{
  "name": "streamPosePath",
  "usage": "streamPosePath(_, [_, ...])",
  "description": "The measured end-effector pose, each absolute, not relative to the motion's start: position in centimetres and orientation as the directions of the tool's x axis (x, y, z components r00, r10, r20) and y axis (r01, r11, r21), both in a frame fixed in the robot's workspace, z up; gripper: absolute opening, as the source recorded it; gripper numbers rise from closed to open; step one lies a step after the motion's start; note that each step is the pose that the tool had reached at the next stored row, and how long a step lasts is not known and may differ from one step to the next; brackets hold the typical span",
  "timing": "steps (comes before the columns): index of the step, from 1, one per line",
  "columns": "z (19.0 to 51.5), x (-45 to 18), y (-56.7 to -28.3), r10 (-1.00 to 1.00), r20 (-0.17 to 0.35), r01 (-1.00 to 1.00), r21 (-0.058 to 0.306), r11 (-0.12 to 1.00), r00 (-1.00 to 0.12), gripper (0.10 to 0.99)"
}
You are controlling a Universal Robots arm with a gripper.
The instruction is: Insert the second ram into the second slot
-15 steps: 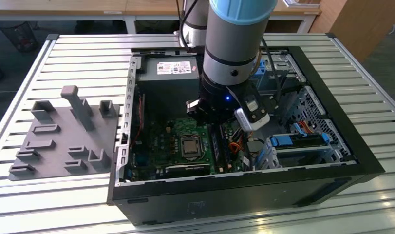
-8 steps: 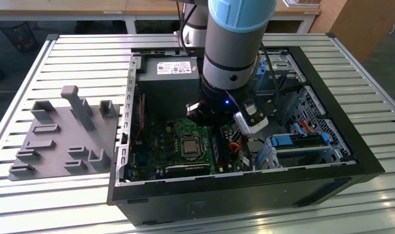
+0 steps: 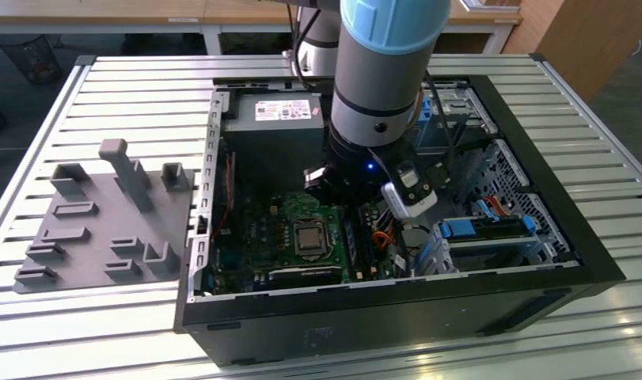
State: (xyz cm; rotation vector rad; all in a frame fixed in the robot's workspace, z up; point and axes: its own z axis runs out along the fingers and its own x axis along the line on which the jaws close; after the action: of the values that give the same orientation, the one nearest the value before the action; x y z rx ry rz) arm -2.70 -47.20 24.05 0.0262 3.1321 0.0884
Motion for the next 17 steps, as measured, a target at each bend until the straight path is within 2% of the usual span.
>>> streamPosePath(17, [23.43,-2.38,-47.38,0.017,-0.008,0.016,0.056,0.998,-1.0,0.133])
